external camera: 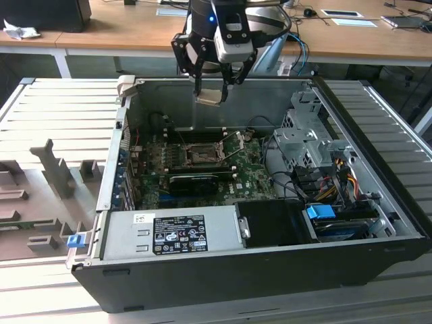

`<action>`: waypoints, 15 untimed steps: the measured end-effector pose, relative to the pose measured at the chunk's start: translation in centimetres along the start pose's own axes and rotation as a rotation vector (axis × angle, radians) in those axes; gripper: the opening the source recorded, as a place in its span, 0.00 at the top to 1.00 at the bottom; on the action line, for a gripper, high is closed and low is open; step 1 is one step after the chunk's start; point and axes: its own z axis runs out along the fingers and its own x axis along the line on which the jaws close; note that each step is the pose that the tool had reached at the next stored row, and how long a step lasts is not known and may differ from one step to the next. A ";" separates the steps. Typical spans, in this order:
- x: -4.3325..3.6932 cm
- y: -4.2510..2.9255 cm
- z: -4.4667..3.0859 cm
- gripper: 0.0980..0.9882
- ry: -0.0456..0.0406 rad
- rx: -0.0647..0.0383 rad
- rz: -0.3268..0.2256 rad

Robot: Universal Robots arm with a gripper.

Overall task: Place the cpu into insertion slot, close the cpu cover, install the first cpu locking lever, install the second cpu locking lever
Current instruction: 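Place the cpu into insertion slot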

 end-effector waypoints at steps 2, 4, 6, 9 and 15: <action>0.00 0.00 0.01 0.52 -0.0014 0.000 0.016; 0.00 0.00 0.03 0.52 -0.0027 -0.001 0.030; 0.00 0.00 0.04 0.52 -0.0035 -0.001 0.040; 0.00 -0.01 0.06 0.52 -0.0055 -0.002 0.062; 0.00 -0.01 0.10 0.52 -0.0099 -0.003 0.111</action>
